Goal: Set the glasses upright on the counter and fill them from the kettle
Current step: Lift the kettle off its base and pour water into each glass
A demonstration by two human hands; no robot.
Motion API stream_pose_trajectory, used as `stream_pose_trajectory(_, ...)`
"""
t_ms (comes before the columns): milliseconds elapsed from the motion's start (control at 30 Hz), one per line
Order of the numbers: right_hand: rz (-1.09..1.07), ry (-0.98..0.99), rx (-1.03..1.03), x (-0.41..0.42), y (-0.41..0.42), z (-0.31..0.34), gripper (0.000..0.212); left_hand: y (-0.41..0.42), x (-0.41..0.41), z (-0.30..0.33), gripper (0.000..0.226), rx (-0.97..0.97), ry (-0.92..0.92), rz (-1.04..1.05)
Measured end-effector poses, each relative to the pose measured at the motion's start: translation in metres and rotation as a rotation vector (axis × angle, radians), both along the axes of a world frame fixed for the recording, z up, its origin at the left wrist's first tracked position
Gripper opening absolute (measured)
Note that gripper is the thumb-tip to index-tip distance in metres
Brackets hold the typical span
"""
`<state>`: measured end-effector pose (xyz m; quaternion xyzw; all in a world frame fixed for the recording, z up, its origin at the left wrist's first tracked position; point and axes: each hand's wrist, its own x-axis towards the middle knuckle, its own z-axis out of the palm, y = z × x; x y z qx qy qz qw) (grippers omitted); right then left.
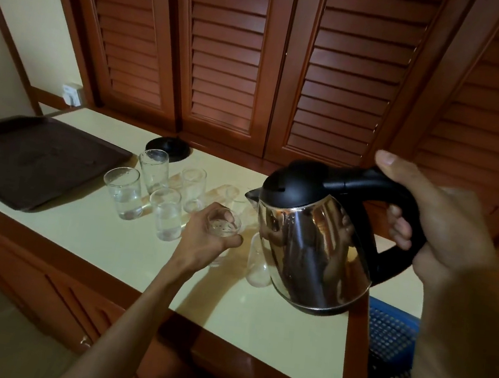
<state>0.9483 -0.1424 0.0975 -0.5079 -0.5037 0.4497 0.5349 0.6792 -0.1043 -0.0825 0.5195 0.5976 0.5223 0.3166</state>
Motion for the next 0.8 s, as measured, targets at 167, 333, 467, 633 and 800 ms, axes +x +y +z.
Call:
stream_pose_trajectory(167,-0.062,0.105,0.034,0.01,-0.01,-0.021,0.047,0.005,0.001,-0.018,0.037,0.003,-0.014,0.002)
stream_pose_trajectory(333,-0.069,0.11,0.063,0.019,-0.017,-0.032,0.053,0.009,-0.002,-0.031,0.04,0.004,0.009,0.056)
stream_pose_trajectory(467,-0.097,0.125,0.073,0.021,-0.018,-0.037,0.053,0.007,-0.007,-0.031,0.051,0.04,0.076,0.076)
stream_pose_trajectory(633,-0.149,0.121,0.092,0.025,-0.02,-0.043,0.053,-0.012,0.003,-0.01,0.065,0.209,0.212,0.215)
stream_pose_trajectory(800,-0.178,0.115,0.078,0.032,-0.022,-0.047,0.052,-0.044,0.044,0.018,0.052,0.407,0.296,0.141)
